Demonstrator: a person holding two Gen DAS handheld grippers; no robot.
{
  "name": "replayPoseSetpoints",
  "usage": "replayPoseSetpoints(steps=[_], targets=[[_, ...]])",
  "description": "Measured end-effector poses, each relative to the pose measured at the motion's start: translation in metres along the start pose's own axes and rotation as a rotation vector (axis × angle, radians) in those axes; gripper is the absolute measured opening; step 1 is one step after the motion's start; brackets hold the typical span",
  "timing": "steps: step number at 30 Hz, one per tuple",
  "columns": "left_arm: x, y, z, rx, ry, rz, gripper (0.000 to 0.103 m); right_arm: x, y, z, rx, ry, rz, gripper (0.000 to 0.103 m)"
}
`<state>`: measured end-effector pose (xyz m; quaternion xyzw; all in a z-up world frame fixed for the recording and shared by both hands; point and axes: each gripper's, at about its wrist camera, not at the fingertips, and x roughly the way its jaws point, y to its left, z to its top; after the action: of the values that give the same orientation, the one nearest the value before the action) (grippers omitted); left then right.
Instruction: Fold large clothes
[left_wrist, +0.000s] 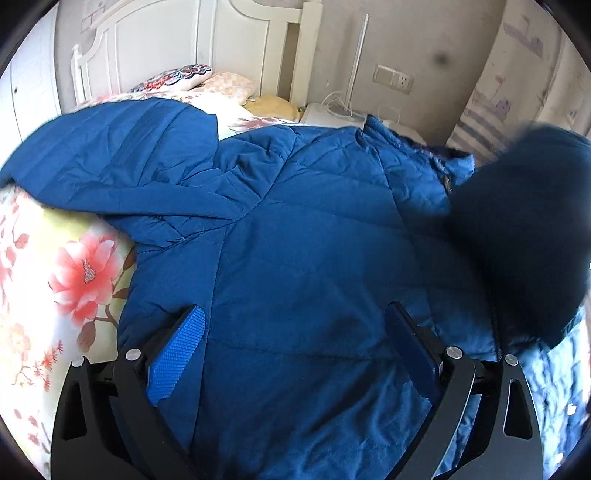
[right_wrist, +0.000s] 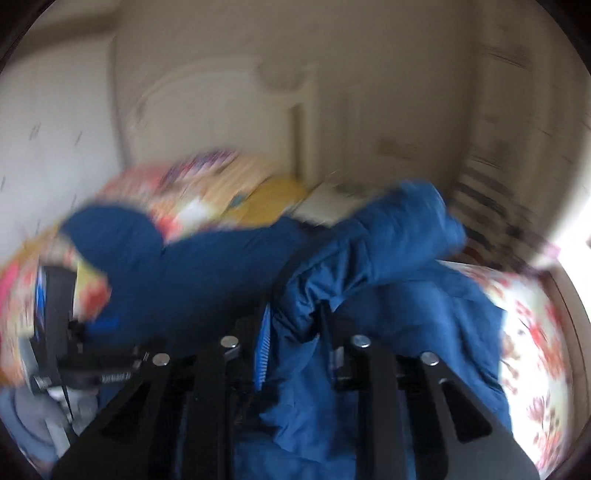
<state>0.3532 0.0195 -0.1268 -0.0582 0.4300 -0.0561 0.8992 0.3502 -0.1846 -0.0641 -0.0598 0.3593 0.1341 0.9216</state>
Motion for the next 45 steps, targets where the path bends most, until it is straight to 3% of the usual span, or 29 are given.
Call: replayPoseSetpoints(steps=[3, 5, 6, 8, 10, 12, 14, 16, 18, 20, 25, 28, 33, 34, 35, 36, 37, 39, 41, 42, 44, 45], targets=[[-0.001, 0.004, 0.000, -0.019, -0.007, -0.018, 0.094, 0.031, 0.016, -0.010, -0.026, 0.133, 0.057, 0.061], [-0.001, 0.004, -0.001, -0.017, -0.007, -0.017, 0.095, 0.041, 0.003, -0.024, 0.029, 0.198, 0.092, 0.072], [0.000, 0.003, 0.000, -0.013, -0.007, -0.014, 0.095, 0.035, -0.009, -0.030, 0.069, 0.203, 0.097, 0.072], [0.000, 0.002, 0.000, -0.010, -0.006, -0.014, 0.095, 0.017, -0.032, -0.039, 0.129, 0.158, 0.123, 0.072], [0.000, 0.004, 0.000, -0.015, -0.008, -0.022, 0.096, -0.023, -0.062, -0.045, 0.204, 0.037, 0.138, 0.072], [0.000, 0.005, 0.000, -0.021, -0.008, -0.030, 0.096, -0.055, -0.094, -0.051, 0.262, -0.063, 0.043, 0.071], [-0.002, 0.005, 0.000, -0.021, -0.011, -0.030, 0.096, -0.065, -0.129, -0.058, 0.313, -0.091, -0.117, 0.071], [-0.002, 0.004, -0.001, -0.015, -0.015, -0.025, 0.096, -0.048, -0.157, -0.077, 0.360, -0.003, -0.224, 0.071], [-0.004, 0.000, -0.001, 0.003, -0.017, -0.015, 0.096, -0.014, -0.171, -0.104, 0.396, 0.125, -0.246, 0.072], [-0.010, -0.008, 0.000, 0.034, -0.017, -0.008, 0.096, -0.020, -0.179, -0.102, 0.399, 0.118, -0.245, 0.073], [-0.041, -0.065, 0.026, 0.142, -0.061, -0.054, 0.096, -0.013, -0.176, -0.102, 0.379, 0.116, -0.247, 0.074], [-0.044, -0.126, 0.047, 0.256, -0.068, -0.051, 0.097, -0.016, -0.172, -0.102, 0.399, 0.104, -0.232, 0.074], [0.018, -0.200, 0.057, 0.441, 0.079, 0.113, 0.097, -0.014, -0.154, -0.099, 0.393, 0.103, -0.238, 0.074], [0.032, -0.207, 0.053, 0.486, 0.092, 0.165, 0.094, -0.014, -0.154, -0.099, 0.395, 0.103, -0.235, 0.074], [0.040, -0.210, 0.047, 0.541, 0.073, 0.241, 0.084, -0.013, -0.154, -0.098, 0.399, 0.101, -0.232, 0.074], [0.041, -0.208, 0.044, 0.564, 0.037, 0.299, 0.054, -0.010, -0.154, -0.097, 0.404, 0.097, -0.229, 0.074], [0.034, -0.198, 0.045, 0.529, 0.000, 0.295, 0.043, -0.012, -0.155, -0.097, 0.409, 0.091, -0.220, 0.074], [0.003, -0.152, 0.057, 0.284, -0.064, 0.134, 0.031, -0.013, -0.158, -0.099, 0.418, 0.082, -0.205, 0.075], [-0.024, -0.097, 0.058, 0.065, -0.115, -0.019, 0.031, -0.014, -0.159, -0.099, 0.420, 0.070, -0.191, 0.079], [-0.031, -0.063, 0.052, -0.037, -0.119, -0.132, 0.031, -0.015, -0.159, -0.099, 0.419, 0.066, -0.190, 0.079], [-0.025, -0.014, 0.034, -0.144, -0.056, -0.273, 0.032, -0.015, -0.158, -0.099, 0.417, 0.068, -0.194, 0.079], [-0.016, 0.011, 0.020, -0.207, -0.001, -0.353, 0.052, -0.015, -0.158, -0.099, 0.416, 0.069, -0.193, 0.080]])
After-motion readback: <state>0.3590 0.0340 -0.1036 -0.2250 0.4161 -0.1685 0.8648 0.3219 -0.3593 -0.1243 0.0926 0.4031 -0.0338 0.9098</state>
